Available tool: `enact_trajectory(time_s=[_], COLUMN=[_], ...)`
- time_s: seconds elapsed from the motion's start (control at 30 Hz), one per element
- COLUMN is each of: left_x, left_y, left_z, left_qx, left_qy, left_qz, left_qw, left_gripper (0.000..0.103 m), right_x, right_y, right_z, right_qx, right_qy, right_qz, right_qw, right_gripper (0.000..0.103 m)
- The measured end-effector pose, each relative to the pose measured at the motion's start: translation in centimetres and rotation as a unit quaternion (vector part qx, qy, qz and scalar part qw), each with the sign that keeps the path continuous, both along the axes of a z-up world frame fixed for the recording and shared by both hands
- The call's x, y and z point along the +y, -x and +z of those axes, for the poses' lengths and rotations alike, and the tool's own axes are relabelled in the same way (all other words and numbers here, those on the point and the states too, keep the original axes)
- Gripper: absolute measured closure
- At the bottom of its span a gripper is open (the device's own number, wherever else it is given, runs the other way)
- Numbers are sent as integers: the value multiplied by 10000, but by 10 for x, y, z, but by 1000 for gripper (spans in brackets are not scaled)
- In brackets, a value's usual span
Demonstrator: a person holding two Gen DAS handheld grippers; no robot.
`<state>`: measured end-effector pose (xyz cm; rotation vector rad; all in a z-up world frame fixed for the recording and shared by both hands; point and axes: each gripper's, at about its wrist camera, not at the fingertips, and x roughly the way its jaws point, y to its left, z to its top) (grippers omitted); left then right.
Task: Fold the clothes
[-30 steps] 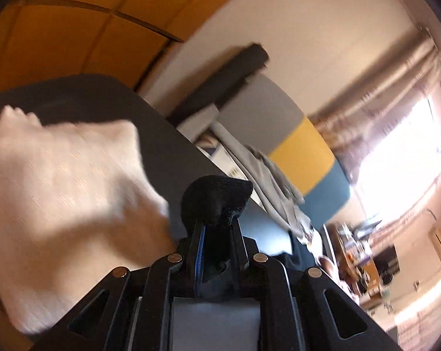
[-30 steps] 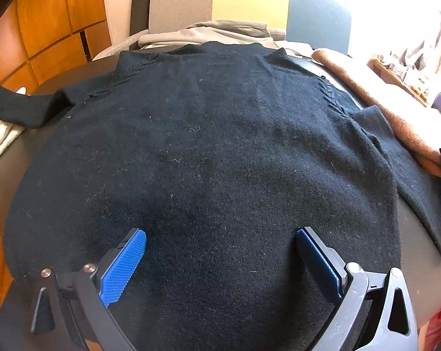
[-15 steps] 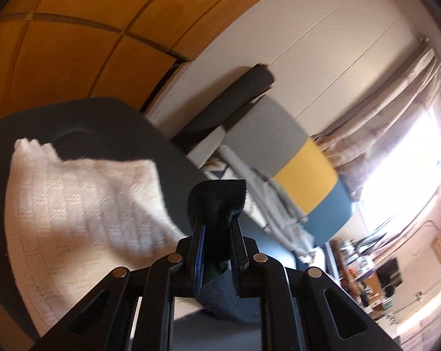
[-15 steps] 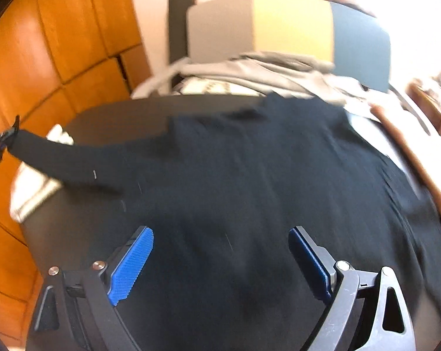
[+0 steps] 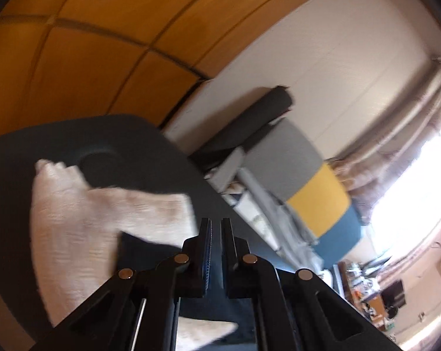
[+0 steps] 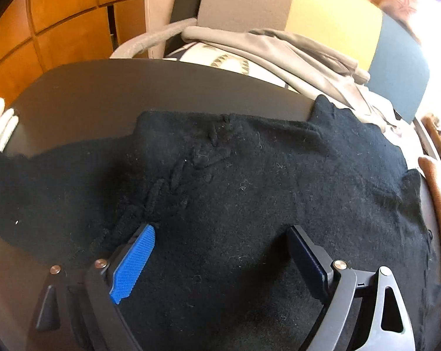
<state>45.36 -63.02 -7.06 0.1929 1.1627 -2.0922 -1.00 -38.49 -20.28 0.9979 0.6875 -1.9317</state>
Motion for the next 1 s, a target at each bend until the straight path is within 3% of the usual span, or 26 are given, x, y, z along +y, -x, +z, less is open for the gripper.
enact_trajectory(time_s=[0.03,0.1,0.17,0.3,0.4,0.57,0.77,0.83,0.9,1.0], left_x=[-3,-6,-7,-6,-6,-16,-37,-40,-41,-39], left_y=[-3,-14,-22,-31,-29,-9,-3,-3,-2,7], left_z=[-6,-16,-22,-30,-35,-49,-63,-62,-62,-64], left_qx=[-78,66,69,-458,-890,-1323,-1270,-1112,-1023,-1183], left_qy=[-87,-302,-414,-529,-582,-928,-1652,-1713,-1770,-1778], left_qz=[70,7,-17,-5,1,-183,7,24,6,-5], left_qw=[9999,9995,9991,9975,9943,9867,9780,9789,9789,9769], left_gripper=[99,80,72,32,21,21,31,43,65,76], right_x=[-1,1,4,8,9,7,3,2,7,8], right_y=[-3,-7,-5,-5,-10,-9,-9,-9,-9,-8], right_z=[-1,-4,-5,-7,-6,2,2,1,1,1], right_qx=[31,115,71,87,137,129,129,139,138,129], right_qy=[45,160,259,309,340,369,384,383,382,388], right_qz=[-5,-42,-126,-235,-302,-319,-308,-307,-266,-247], right_qw=[10000,9998,9996,9992,9989,9987,9987,9987,9988,9989], right_gripper=[9,7,1,0,0,0,0,0,0,0])
